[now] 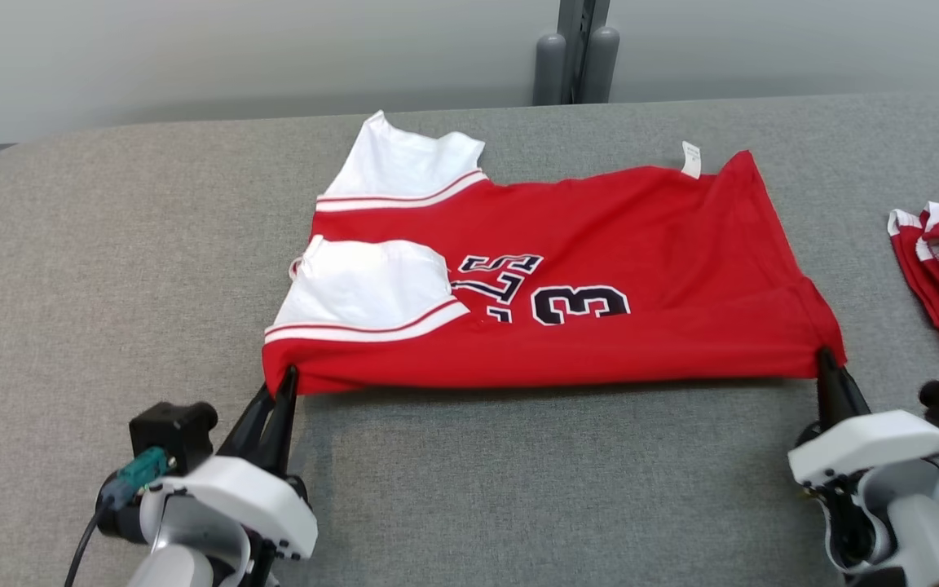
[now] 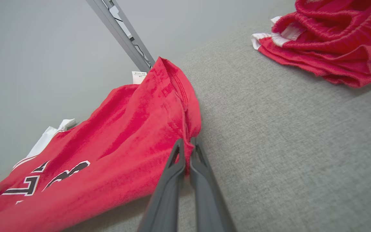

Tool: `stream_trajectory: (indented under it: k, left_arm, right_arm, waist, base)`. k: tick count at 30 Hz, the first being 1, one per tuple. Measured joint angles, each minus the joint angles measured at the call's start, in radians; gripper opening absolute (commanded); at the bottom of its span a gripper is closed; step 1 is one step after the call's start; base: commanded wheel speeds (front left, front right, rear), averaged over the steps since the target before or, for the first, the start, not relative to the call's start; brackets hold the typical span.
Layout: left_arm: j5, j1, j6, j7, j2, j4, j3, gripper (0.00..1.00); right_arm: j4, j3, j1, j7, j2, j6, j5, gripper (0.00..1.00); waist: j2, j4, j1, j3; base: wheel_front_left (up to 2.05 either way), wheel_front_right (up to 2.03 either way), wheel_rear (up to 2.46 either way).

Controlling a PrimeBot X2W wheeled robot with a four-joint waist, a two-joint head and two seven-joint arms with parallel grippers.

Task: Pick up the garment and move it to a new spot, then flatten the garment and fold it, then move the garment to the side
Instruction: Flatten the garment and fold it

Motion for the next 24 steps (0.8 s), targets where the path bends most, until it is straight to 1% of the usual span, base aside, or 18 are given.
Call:
stream_trajectory:
  k: [3,7,10,12,14,17,24]
  left_arm:
    - [-0.001,0.051,0.01,0.008,0.008,-0.063,-0.001,0.0]
    - [-0.009,0.137,0.026,0.038,0.021,-0.154,-0.011,0.0]
    - [-0.01,0.206,0.038,0.067,0.029,-0.203,-0.024,0.0]
    - [-0.017,0.243,0.046,0.08,0.029,-0.229,-0.032,0.0]
    - [-0.02,0.274,0.053,0.096,0.027,-0.249,-0.042,0.0]
    - [-0.027,0.314,0.061,0.114,0.028,-0.269,-0.052,0.0]
    - [-0.022,0.332,0.081,0.133,0.038,-0.293,-0.059,0.0]
  right_arm:
    - [-0.126,-0.018,0.079,0.034,-0.011,0.0,0.036,0.0]
    - [-0.326,-0.065,0.229,0.114,-0.01,0.0,0.064,0.0]
    - [-0.435,-0.106,0.339,0.166,-0.007,0.0,0.06,0.0]
    - [-0.481,-0.133,0.39,0.184,-0.003,0.0,0.059,0.0]
    - [-0.507,-0.147,0.423,0.193,-0.002,0.0,0.064,0.0]
    - [-0.515,-0.139,0.448,0.192,-0.002,0.0,0.095,0.0]
    - [-0.503,-0.144,0.46,0.177,0.0,0.0,0.08,0.0]
  waist:
    - [0.0,0.0,0.0,-0.008]
    - [0.0,-0.004,0.0,-0.006]
    - [0.0,-0.008,0.0,0.002]
    - [0.0,-0.011,0.0,0.01]
    - [0.0,-0.014,0.0,0.017]
    - [0.0,-0.02,0.0,0.025]
    - [0.0,-0.026,0.0,0.032]
  base:
    - [0.0,0.0,0.0]
    - [0.0,0.0,0.0]
    - [0.0,0.0,0.0]
    - [0.0,0.0,0.0]
    - [0.0,0.0,0.0]
    - [0.0,0.0,0.0]
    - [0.0,0.0,0.0]
